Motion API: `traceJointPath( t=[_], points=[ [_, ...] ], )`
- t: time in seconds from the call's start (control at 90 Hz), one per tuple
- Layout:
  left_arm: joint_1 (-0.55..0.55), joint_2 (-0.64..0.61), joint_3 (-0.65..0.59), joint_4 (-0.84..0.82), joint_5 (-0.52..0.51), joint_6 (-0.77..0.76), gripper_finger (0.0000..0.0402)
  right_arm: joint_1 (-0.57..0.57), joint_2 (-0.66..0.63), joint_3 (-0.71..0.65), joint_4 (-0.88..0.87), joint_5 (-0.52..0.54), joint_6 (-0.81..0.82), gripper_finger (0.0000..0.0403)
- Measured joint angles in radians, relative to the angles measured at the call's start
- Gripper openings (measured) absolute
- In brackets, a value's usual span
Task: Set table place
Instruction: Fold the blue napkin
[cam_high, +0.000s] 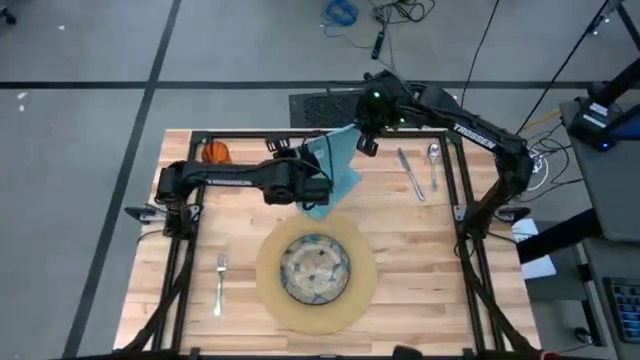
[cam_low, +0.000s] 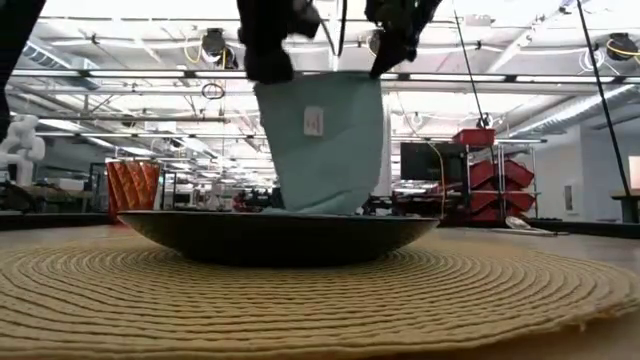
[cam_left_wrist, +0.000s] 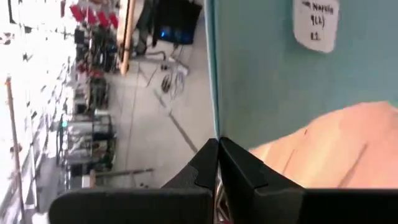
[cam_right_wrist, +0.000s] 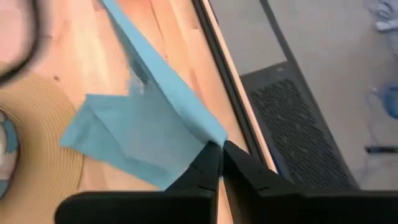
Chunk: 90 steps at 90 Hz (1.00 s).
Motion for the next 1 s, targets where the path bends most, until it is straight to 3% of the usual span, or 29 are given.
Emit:
traceJointPath(
  t=[0.122,0.3,0.389,0.478,0.622,0.689,0.833,0.922,1.0],
  points=[
    [0.037,-0.066,-0.071,0.078,0.002,0.03,0.0,-0.043,0.016,-0.056,0.103,-0.053,-0.029,0.0],
    [0.048,-0.139,-0.077,0.126,0.029,0.052,0.0,-0.044,0.075,-0.059,0.156,-0.095,-0.057,0.0],
    [0.032,-0.177,-0.077,0.155,0.12,0.082,0.0,-0.031,0.077,-0.058,0.125,-0.095,-0.056,0.0],
    [0.017,-0.212,-0.092,0.251,0.289,0.112,0.0,-0.007,0.067,-0.058,0.06,-0.093,-0.045,0.0],
    [-0.015,-0.318,-0.254,0.525,0.685,0.194,0.0,0.062,0.012,-0.058,-0.052,-0.094,-0.008,0.0],
    [-0.037,-0.381,-0.369,0.628,0.813,0.169,0.0,0.098,-0.018,-0.058,-0.089,-0.094,0.011,0.0],
    [-0.136,-0.479,-0.67,0.933,0.854,0.052,0.0,0.18,-0.103,-0.058,-0.11,-0.099,0.082,0.0],
    [-0.219,-0.501,-0.822,1.256,0.838,0.037,0.0,0.225,-0.146,-0.057,-0.127,-0.104,0.124,0.0],
    [-0.275,-0.493,-0.911,1.557,0.754,0.065,0.0,0.253,-0.166,-0.057,-0.132,-0.102,0.16,0.0]
  ],
)
